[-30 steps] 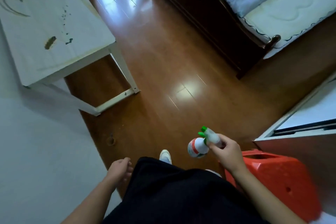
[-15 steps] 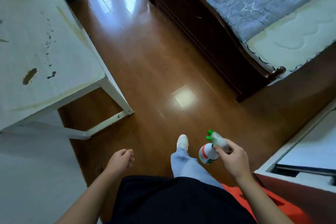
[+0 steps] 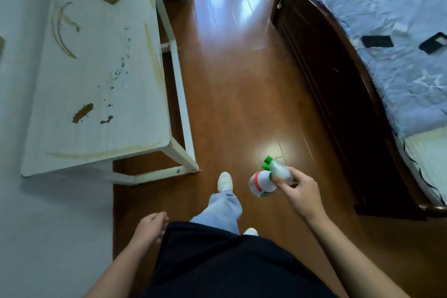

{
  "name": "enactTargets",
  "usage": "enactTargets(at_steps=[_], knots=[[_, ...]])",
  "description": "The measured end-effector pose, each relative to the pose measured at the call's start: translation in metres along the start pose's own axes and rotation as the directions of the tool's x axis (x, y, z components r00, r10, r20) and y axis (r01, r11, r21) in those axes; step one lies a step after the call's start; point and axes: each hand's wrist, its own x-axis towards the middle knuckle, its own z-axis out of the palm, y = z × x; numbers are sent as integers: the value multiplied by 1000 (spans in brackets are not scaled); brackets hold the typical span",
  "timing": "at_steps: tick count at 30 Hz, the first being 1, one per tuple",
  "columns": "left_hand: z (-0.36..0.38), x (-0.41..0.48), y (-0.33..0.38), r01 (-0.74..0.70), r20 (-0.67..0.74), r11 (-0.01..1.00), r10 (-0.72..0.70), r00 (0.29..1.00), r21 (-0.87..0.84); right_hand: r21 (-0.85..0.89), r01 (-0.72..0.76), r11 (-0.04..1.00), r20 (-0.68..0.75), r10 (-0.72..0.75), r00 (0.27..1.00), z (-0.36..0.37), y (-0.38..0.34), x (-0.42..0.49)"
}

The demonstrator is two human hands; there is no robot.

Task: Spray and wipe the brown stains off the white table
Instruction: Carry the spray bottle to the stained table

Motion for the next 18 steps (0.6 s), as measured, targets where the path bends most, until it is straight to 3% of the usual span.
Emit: enactTargets(at_steps=[6,13,18], knots=[[29,69,164,-78,97,996,82,992,-43,-56,-59,997,-84,54,995,-29,-8,104],[45,112,363,-324,172,936,299,939,139,-48,-149,988,-242,133,961,-74,-15,200],[56,149,449,-320,164,934,295,941,160,-58,-171,984,-215,155,964,-101,-12,293]])
